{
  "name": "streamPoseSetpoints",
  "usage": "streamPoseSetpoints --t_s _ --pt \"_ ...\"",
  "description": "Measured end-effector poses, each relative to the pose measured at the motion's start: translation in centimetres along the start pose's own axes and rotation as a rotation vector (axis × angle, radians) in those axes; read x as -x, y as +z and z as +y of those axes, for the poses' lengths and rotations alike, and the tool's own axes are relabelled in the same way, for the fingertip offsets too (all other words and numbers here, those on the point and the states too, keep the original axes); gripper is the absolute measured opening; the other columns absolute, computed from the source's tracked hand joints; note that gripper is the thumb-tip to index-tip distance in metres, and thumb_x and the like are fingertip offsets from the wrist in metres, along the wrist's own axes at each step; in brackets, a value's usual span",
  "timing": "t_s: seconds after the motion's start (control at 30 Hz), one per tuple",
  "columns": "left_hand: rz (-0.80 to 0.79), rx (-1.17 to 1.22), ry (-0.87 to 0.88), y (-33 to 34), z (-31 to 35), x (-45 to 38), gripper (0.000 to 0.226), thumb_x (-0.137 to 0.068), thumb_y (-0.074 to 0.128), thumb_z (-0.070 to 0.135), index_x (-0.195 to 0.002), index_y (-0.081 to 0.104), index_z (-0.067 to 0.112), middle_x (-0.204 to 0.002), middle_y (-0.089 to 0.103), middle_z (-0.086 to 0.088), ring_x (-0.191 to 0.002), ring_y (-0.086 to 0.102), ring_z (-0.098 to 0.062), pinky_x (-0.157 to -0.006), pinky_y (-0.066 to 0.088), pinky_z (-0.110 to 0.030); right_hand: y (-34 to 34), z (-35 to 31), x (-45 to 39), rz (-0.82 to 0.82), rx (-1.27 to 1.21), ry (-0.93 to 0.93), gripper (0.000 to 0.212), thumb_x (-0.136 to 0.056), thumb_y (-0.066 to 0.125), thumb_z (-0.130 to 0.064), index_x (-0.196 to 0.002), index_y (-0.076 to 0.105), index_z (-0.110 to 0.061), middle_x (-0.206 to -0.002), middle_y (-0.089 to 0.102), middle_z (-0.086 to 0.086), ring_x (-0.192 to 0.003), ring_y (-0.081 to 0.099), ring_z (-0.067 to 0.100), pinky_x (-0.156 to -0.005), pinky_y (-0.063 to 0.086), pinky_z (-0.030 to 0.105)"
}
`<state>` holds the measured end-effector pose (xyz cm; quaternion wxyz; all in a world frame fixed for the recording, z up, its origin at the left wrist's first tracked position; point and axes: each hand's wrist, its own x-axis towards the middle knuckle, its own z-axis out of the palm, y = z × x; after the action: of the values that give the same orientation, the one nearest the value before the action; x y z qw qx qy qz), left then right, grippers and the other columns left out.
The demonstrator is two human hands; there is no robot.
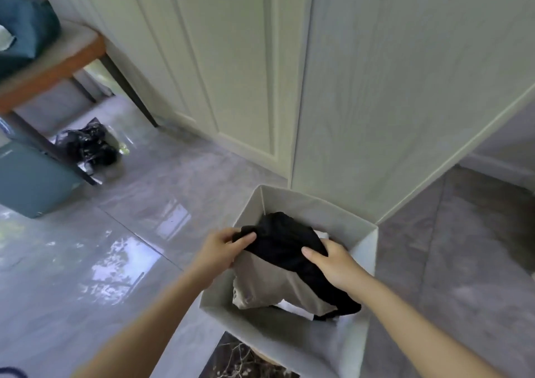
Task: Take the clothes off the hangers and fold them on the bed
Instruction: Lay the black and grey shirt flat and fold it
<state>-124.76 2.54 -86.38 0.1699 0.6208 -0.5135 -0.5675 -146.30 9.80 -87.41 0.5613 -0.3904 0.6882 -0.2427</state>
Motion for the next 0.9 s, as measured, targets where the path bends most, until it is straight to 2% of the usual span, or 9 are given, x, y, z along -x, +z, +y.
streamPoseSetpoints --t_s 0.13,0.23,0.33,0.4,0.53,0.63,0.73,0.83,0.9 --pt "-0.115 -0.18 -0.019 1.0 -4.8 -4.5 0.016 -0.085 0.066 0.036 -0.088 0.07 0.021 -0.073 0.056 -0.002 -0.065 0.052 -0.013 -0.049 0.044 -0.019 1.8 6.2 -4.3 -0.095 -0.067 0.078 0.023 -0.095 0.053 -0.032 -0.11 0.064 -0.02 -0.103 0.071 -0.005 -0.096 0.065 0.009 -0.087 0.051 0.024" --pt "-0.169 -0.288 -0.027 1.9 -6.5 -7.3 0.022 -0.087 0.064 0.039 -0.089 0.069 0.018 -0.067 0.051 0.0 -0.058 0.049 -0.012 -0.046 0.043 -0.018 2.0 9.1 -7.2 -0.146 -0.118 0.135 0.023 -0.093 0.056 -0.031 -0.109 0.065 -0.017 -0.103 0.072 -0.001 -0.097 0.067 0.013 -0.094 0.05 0.032" --pt "-0.164 -0.354 -0.049 3.4 -7.7 -10.7 0.03 -0.086 0.065 0.04 -0.091 0.067 0.01 -0.067 0.052 -0.006 -0.055 0.052 -0.013 -0.044 0.047 -0.022 1.7 10.4 -10.0 -0.118 -0.1 0.133 0.021 -0.092 0.058 -0.031 -0.106 0.065 -0.018 -0.102 0.071 -0.001 -0.096 0.066 0.014 -0.092 0.05 0.03" --pt "-0.117 -0.307 -0.08 4.8 -8.3 -12.7 0.025 -0.085 0.066 0.036 -0.09 0.065 0.012 -0.069 0.054 -0.007 -0.055 0.052 -0.013 -0.046 0.05 -0.024 1.5 10.9 -12.0 -0.034 -0.025 0.1 0.017 -0.091 0.059 -0.028 -0.104 0.066 -0.018 -0.102 0.07 0.0 -0.097 0.065 0.015 -0.088 0.049 0.027" --pt "0.014 -0.205 -0.038 7.5 -9.9 -16.9 0.027 -0.087 0.066 0.029 -0.104 0.065 0.008 -0.083 0.065 -0.004 -0.066 0.058 -0.014 -0.056 0.046 -0.02 1.6 12.6 -16.2 0.167 0.158 -0.03 0.019 -0.089 0.061 -0.024 -0.104 0.068 -0.017 -0.103 0.069 0.006 -0.103 0.062 0.022 -0.092 0.048 0.034" --pt "0.072 -0.168 0.02 8.6 -10.6 -18.8 0.038 -0.086 0.067 0.028 -0.116 0.062 0.004 -0.105 0.068 -0.008 -0.092 0.064 -0.023 -0.077 0.049 -0.027 1.8 13.0 -17.3 0.269 0.149 -0.08 0.012 -0.09 0.061 -0.023 -0.092 0.067 -0.012 -0.091 0.068 0.004 -0.092 0.062 0.021 -0.078 0.046 0.03" --pt "0.134 -0.151 0.055 9.3 -10.5 -19.5 0.038 -0.087 0.067 0.027 -0.118 0.058 0.007 -0.106 0.063 -0.006 -0.1 0.061 -0.026 -0.085 0.049 -0.033 1.9 13.3 -18.0 0.35 0.133 -0.119 0.015 -0.09 0.061 -0.025 -0.086 0.064 -0.011 -0.085 0.066 0.002 -0.086 0.062 0.02 -0.072 0.044 0.028" --pt "0.19 -0.191 0.091 10.0 -10.6 -20.6 0.041 -0.087 0.066 0.027 -0.122 0.055 0.008 -0.118 0.061 -0.009 -0.108 0.058 -0.026 -0.084 0.044 -0.029 1.8 13.8 -19.1 0.407 0.182 -0.129 0.02 -0.091 0.059 -0.029 -0.094 0.064 -0.009 -0.091 0.067 0.003 -0.091 0.062 0.023 -0.071 0.043 0.029" --pt "0.209 -0.295 0.182 10.5 -10.8 -20.6 0.045 -0.087 0.065 0.025 -0.126 0.05 0.01 -0.125 0.056 -0.008 -0.117 0.053 -0.025 -0.086 0.039 -0.025 1.7 14.1 -19.5 0.425 0.255 -0.089 0.029 -0.091 0.057 -0.033 -0.113 0.058 -0.013 -0.11 0.064 0.003 -0.105 0.059 0.023 -0.079 0.043 0.03"
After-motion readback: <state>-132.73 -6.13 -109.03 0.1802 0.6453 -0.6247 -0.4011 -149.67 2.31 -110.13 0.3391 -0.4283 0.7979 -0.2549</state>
